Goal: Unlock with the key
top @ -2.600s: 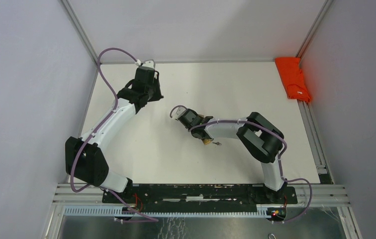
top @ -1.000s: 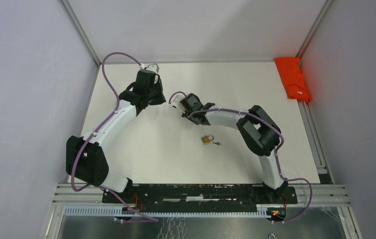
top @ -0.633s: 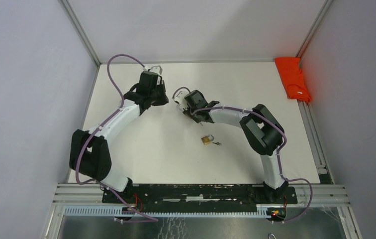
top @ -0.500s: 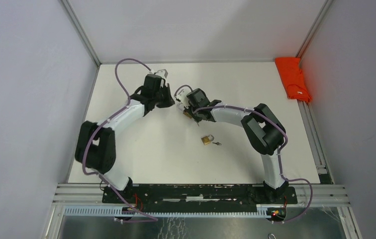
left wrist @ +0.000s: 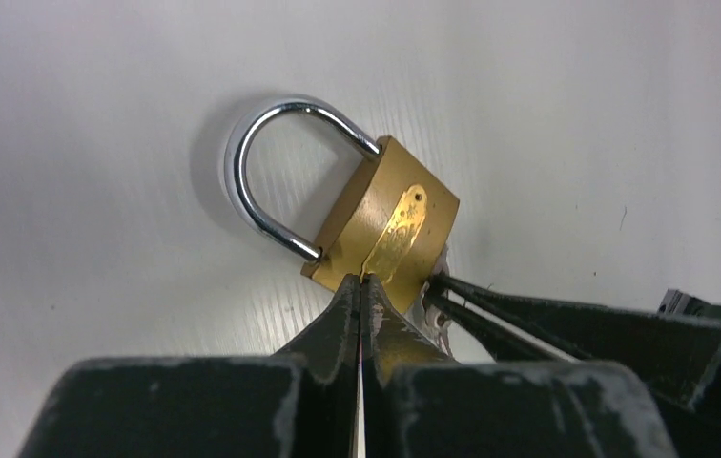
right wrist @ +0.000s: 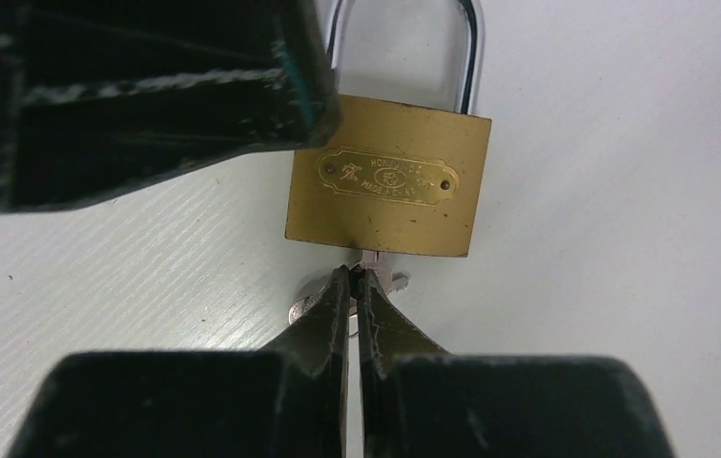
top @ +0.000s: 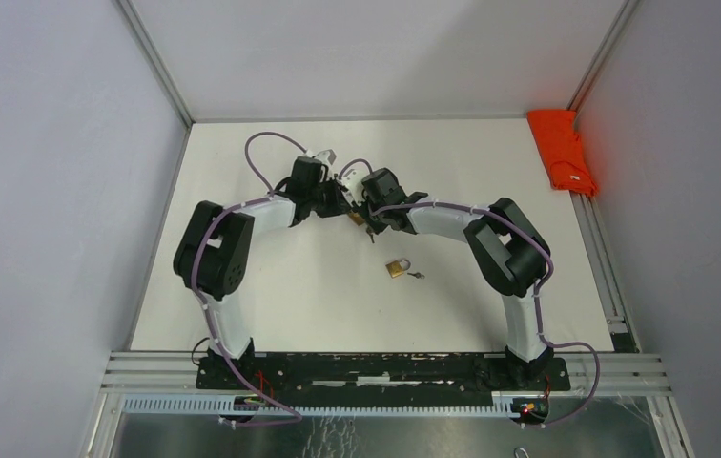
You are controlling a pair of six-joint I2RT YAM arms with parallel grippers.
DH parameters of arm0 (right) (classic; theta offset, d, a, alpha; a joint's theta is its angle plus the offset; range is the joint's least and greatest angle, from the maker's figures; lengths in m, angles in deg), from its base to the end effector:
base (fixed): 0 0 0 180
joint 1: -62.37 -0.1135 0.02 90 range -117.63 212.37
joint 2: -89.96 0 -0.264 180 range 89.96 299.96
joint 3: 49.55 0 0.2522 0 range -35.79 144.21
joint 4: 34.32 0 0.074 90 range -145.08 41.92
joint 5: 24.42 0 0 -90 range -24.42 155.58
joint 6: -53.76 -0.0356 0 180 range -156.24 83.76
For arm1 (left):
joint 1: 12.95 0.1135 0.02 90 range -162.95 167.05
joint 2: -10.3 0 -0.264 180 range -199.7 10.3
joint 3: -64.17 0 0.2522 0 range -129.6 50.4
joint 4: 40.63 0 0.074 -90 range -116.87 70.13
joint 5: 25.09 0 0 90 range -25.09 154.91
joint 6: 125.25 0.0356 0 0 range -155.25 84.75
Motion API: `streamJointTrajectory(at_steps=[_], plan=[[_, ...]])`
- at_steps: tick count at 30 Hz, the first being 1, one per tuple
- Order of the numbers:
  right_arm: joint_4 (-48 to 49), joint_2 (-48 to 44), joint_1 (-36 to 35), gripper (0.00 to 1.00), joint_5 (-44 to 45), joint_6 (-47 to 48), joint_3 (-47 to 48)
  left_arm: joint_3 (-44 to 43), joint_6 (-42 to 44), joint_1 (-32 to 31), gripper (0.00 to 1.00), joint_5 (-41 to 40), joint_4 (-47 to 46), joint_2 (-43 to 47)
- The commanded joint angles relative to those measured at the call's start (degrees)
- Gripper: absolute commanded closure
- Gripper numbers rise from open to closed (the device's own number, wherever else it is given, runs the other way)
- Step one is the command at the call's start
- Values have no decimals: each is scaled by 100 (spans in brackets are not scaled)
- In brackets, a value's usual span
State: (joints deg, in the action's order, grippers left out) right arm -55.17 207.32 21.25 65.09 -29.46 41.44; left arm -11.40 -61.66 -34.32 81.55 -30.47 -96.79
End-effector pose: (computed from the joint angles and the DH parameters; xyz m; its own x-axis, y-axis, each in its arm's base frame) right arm 0.3326 0.2907 0.1555 -0.4709 -0.5678 -0.6752 -0.7226 0.6873 -0.0739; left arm 0.3626 -0.1528 0.1621 -0.7985 -0.1452 -0.5842 0.2156 0.8371 -0.5027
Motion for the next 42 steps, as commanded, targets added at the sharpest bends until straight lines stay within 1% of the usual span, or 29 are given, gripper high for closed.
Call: streamJointTrajectory(at_steps=[1,5,8,12,16,17,19,23,25,28,31,38,42], plan=[[-414,30,-49,100,-361,-204,-224,-384,-80,-17,98,-125,-535,-127],[-479,-19,-49,99,-179,-139,-228,-513,-70,-14,98,-422,-527,-190],[-521,-52,-32,98,-71,-73,-222,-818,31,-7,98,-389,-437,-566],[-539,-115,6,93,-2,-89,-214,-1056,31,-15,98,-457,-327,-953],[-470,-247,9,83,14,-139,-316,-886,29,-16,98,-489,-353,-1071],[-474,-270,13,81,155,-162,-335,-786,4,-15,98,-513,-372,-1051],[-444,-367,12,73,321,-198,-410,-582,-32,-16,98,-516,-439,-983],[-345,-559,9,66,755,-183,-559,-401,-18,-16,98,-496,-458,-907],[-423,-553,10,66,845,-110,-468,-407,0,-18,98,-480,-466,-915],[-609,-466,-19,66,1217,42,-244,-467,18,-4,98,-434,-451,-961],[-707,-496,-51,66,1467,195,-207,-505,15,-4,98,-380,-465,-1012],[-694,-484,-90,65,1561,314,-92,-600,-39,-9,98,-197,-497,-1181],[-513,-745,-183,65,1526,323,-284,-580,-17,-13,98,-166,-502,-1179]])
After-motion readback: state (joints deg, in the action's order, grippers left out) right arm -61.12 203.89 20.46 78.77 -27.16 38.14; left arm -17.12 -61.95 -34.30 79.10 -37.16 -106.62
